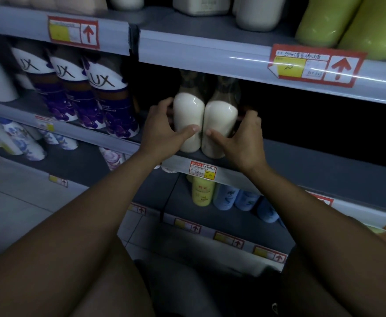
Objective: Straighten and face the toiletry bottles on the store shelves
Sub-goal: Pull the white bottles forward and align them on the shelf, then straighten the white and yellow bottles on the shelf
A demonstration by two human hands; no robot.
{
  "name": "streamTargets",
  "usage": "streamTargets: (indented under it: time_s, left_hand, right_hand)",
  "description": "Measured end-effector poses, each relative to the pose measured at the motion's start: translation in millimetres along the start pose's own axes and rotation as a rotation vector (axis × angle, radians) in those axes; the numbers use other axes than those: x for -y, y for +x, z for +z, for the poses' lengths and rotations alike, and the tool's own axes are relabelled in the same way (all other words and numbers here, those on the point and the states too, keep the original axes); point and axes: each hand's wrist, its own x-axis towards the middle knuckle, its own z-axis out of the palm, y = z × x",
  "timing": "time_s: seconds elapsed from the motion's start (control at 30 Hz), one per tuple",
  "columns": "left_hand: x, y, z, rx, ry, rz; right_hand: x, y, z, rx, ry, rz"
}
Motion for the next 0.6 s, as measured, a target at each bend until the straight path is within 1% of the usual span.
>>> streamTargets:
  time_s: [0.1,0.27,0.37,0.47,0.6]
  left_hand:
    - [-2,-7,-4,0.004,-0.027,-0.026]
    - [-9,-23,-16,-0.054,-0.036,-0.061]
    - [-17,-37,-28,-0.069,-0.026,-0.018]
    - [-28,-49,-43,-0.093,-0.042,0.032]
    - [-52,-54,-67,-0.087,-0.036,0.093]
  right_hand:
    - [-1,-4,-2,-0.001,0.030,-0.021]
    - [1,-21,-25,0.022,0.031,-0.039]
    - [2,-40,-42,0.008,0.047,-0.068]
    - [9,-57,-61,0.016,0.034,-0.138]
    - [36,-66,-84,0.039,0.056,-0.206]
